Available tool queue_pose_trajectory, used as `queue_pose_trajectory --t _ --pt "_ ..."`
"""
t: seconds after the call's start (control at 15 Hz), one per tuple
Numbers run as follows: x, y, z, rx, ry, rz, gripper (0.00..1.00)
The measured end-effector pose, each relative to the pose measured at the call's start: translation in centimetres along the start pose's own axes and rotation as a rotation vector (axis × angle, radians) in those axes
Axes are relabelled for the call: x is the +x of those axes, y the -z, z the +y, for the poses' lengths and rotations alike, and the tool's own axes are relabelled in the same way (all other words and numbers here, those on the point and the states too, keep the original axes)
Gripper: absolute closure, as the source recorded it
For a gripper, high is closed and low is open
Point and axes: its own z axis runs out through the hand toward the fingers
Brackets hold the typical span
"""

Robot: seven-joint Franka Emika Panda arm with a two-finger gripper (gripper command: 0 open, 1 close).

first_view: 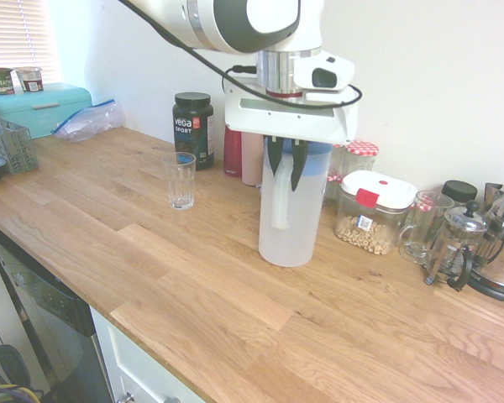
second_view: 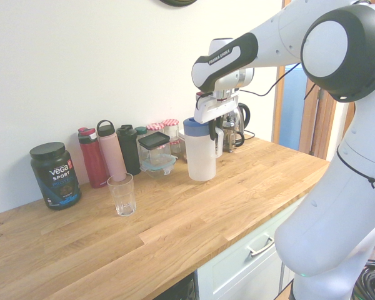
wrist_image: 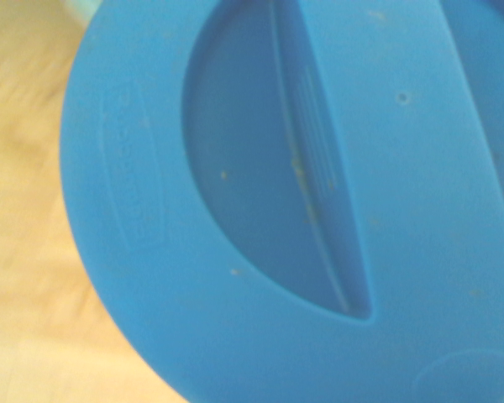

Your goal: Pour me some water

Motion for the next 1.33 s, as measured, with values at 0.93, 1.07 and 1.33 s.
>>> queue_pose_trajectory --t 0.93,1.07,1.33 --pt "-0.6 -1.6 0.5 -0.018 -0.091 -0.005 0.00" --pt "-0.6 -1.7 0.5 -0.020 -0.089 -0.007 0.00" --pt "-1.0 -1.7 0.3 -0.030 -0.084 -0.017 0.00"
